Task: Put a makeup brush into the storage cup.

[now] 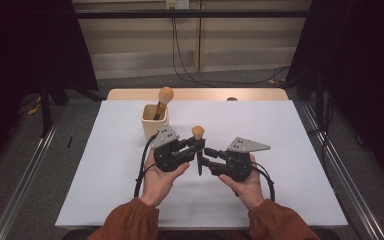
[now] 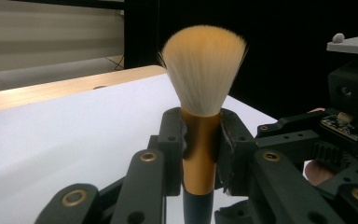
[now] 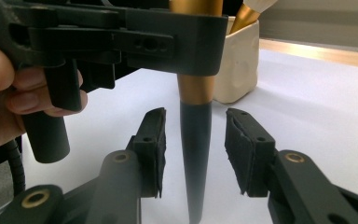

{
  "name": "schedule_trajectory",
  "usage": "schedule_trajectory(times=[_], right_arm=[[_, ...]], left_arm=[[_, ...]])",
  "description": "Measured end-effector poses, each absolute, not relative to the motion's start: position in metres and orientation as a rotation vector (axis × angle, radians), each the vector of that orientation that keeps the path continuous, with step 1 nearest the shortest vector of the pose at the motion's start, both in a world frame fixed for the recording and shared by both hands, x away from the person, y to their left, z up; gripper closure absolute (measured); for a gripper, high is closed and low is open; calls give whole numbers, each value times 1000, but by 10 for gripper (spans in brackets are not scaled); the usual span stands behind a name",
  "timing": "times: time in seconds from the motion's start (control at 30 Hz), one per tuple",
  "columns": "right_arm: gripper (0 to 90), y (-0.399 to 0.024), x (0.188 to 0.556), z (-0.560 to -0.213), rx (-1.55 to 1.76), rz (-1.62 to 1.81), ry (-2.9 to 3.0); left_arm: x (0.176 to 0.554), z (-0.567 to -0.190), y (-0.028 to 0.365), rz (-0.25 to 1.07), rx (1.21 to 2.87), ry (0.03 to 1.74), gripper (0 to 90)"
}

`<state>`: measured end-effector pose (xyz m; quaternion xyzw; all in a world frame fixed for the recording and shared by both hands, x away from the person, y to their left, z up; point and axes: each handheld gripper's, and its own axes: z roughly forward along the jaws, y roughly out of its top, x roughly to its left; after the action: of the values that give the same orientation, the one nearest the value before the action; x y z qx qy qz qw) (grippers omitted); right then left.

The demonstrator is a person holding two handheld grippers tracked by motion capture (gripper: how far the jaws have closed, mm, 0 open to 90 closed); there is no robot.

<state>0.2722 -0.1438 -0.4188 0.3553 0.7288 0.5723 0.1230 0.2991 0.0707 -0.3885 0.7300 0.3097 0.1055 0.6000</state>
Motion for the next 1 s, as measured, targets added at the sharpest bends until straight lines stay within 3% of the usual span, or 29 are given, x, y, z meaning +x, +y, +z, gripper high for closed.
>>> schedule_trajectory(times=[0.53, 0.8, 1.0], right_arm=[[97, -152, 276, -419, 1127, 1671, 2086], [0, -163, 276, -417, 1148, 1682, 2088], [7, -170, 275, -417, 1175, 1667, 2075]], left_arm=[[299, -387, 76, 243, 1690, 722, 736], [299, -386, 79, 250, 1686, 727, 736], [299, -385, 85, 261, 1694, 729, 736]])
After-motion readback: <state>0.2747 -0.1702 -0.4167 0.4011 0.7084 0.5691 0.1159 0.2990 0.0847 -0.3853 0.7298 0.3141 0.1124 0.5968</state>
